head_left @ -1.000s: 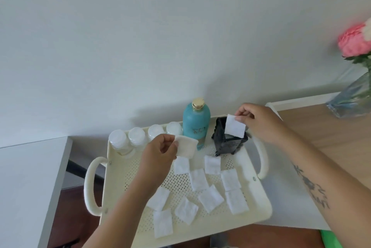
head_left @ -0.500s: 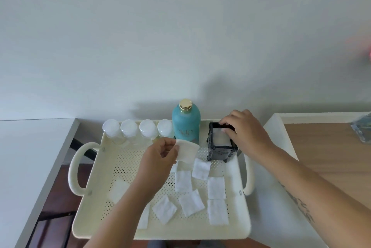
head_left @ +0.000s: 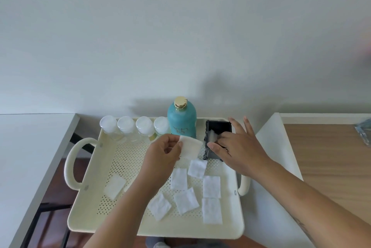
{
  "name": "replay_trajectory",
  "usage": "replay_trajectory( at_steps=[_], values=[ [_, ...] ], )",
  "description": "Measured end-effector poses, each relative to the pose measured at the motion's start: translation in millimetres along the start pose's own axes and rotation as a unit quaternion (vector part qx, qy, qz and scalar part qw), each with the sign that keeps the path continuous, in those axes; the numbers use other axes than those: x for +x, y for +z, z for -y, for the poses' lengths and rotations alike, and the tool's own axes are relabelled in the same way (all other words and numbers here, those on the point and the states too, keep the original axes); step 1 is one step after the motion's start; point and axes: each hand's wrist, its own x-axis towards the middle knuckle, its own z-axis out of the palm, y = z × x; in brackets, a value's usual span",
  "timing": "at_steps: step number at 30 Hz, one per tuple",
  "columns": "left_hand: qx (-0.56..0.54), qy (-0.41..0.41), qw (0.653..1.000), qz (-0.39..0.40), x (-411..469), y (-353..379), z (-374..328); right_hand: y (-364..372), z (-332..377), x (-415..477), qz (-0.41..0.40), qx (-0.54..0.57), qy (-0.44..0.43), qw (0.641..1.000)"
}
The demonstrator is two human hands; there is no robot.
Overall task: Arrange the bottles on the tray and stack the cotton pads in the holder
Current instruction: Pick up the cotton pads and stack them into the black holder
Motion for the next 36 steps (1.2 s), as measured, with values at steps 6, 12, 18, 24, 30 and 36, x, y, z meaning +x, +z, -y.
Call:
replay_trajectory(
  at_steps=[6, 12, 18, 24, 30, 36],
  values=[
    [-0.006, 0.008, 1.000, 0.017, 3, 7, -4, -13, 7, -2, -0.031, 0.057, 0.031, 0.997],
    [0.020, 0.046, 0.997, 0.063, 11, 13, -16, -28, 19, -14, -0.119, 0.325, 0.059, 0.936],
    [0.028, 0.081, 0.988, 0.126, 22, 19, -26, -31, 20, -13, -0.060, 0.452, 0.082, 0.886],
    [0.085, 0.048, 0.995, 0.036, 21, 1, 5, -25, 5, -8, -0.139, 0.441, 0.170, 0.870],
    [0.119, -0.036, 0.992, -0.029, 16, -24, 55, -13, 12, 0, -0.183, 0.370, 0.191, 0.891],
    [0.179, -0.063, 0.979, -0.071, 18, -22, 82, -4, 21, -2, -0.197, 0.276, 0.163, 0.927]
  ],
)
